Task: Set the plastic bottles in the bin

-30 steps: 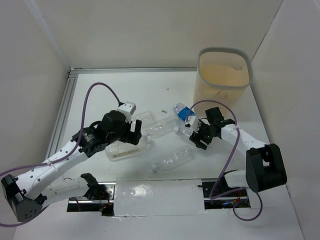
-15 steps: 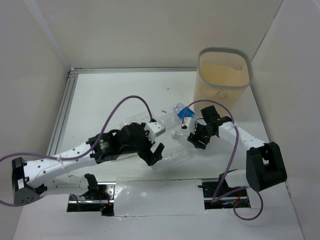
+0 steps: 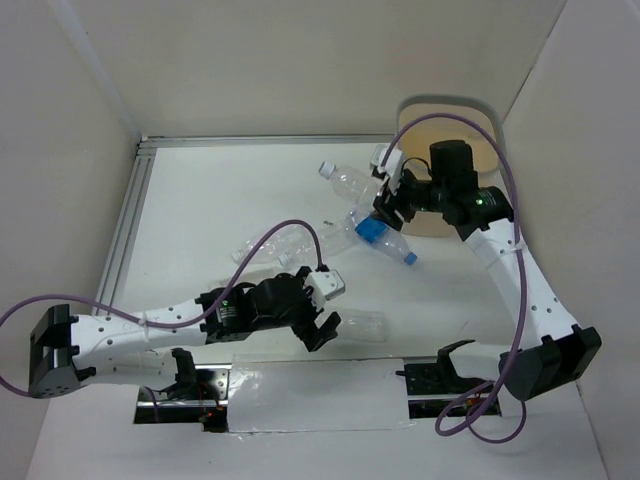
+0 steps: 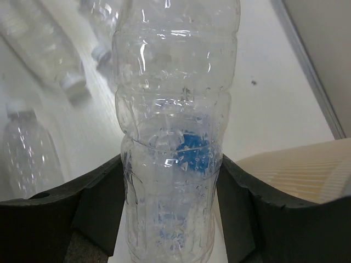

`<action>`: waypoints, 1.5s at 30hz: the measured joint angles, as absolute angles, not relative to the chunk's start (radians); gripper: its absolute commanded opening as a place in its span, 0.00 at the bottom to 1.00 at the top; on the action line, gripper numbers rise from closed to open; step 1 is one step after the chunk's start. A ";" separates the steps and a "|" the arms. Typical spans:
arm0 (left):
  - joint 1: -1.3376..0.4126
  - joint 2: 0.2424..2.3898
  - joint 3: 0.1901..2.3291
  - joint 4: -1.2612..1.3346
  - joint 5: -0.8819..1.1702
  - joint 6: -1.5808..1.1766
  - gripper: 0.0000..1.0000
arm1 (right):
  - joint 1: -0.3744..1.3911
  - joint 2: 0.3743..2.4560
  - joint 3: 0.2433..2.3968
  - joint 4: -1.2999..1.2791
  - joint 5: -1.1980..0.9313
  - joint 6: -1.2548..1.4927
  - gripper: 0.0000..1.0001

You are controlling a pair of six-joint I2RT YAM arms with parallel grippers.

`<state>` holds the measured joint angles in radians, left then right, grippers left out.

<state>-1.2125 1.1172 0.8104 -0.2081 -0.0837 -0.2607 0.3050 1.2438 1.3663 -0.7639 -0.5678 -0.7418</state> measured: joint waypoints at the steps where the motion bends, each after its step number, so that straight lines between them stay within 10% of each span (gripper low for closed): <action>1: -1.214 1.118 0.810 -0.195 -0.092 -0.261 0.99 | 0.297 1.243 1.385 -0.738 -0.577 -0.694 0.25; 13: -1.240 1.369 0.879 -0.140 -0.155 -0.129 0.99 | 0.167 1.217 1.454 -0.392 -0.310 -0.389 0.26; 17: -1.247 1.423 0.885 -0.134 -0.163 -0.067 0.99 | 0.091 1.243 1.475 -0.389 -0.276 -0.363 0.53; 19: -1.248 1.451 0.889 -0.125 -0.171 -0.030 0.99 | 0.056 1.264 1.477 -0.393 -0.273 -0.352 1.00; 35: -1.255 1.668 0.976 -0.085 -0.234 0.098 0.90 | -0.229 1.227 1.487 -0.518 -0.694 -0.315 1.00; 45: -1.256 1.702 0.984 -0.049 -0.185 0.101 0.27 | -0.263 1.113 1.440 -0.707 -0.985 -0.466 0.80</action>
